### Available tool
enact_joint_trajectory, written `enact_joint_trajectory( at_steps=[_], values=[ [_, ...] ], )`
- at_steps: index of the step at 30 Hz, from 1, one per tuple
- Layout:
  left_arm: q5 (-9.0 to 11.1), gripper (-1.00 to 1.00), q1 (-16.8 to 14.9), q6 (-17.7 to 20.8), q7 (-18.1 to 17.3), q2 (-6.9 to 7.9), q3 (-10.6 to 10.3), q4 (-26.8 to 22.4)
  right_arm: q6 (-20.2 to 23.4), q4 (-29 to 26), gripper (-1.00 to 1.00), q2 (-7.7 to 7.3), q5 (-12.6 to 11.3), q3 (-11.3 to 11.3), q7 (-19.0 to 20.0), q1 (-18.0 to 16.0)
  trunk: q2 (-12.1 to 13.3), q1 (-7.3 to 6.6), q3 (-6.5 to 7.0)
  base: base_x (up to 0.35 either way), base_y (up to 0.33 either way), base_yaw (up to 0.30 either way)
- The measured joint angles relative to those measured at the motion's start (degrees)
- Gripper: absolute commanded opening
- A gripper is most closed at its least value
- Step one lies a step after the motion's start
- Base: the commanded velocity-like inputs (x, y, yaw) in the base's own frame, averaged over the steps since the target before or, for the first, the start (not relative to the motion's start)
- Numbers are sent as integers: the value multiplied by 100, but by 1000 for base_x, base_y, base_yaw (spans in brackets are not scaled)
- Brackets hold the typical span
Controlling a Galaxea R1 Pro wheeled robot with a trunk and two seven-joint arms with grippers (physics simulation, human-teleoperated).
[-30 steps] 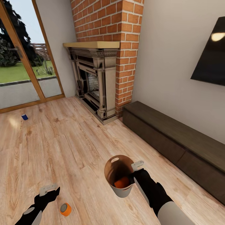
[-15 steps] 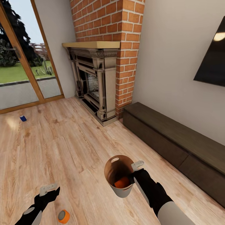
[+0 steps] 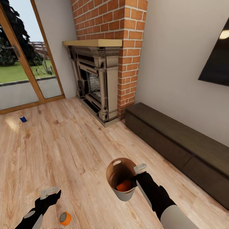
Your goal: Put the three can of soda from the living room inside the tash can in the kitchen.
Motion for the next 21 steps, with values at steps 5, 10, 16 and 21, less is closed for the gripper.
enact_joint_trajectory(
  at_steps=[5,10,16,21],
  values=[
    [0,100,0,-1,0,0,0,-2,0,1,-100,0,0,0,0,0,0,0,-45,0,0,0],
    [0,100,0,-1,0,0,0,-2,0,0,-100,0,2,0,0,0,0,0,-91,0,0,0],
    [0,100,0,-1,0,0,0,-2,0,2,-100,0,3,0,-1,1,-199,109,-231,0,0,0],
    [0,100,0,-1,0,0,0,-2,0,2,-100,0,5,0,-1,2,-399,219,-338,0,0,0]
  ],
)
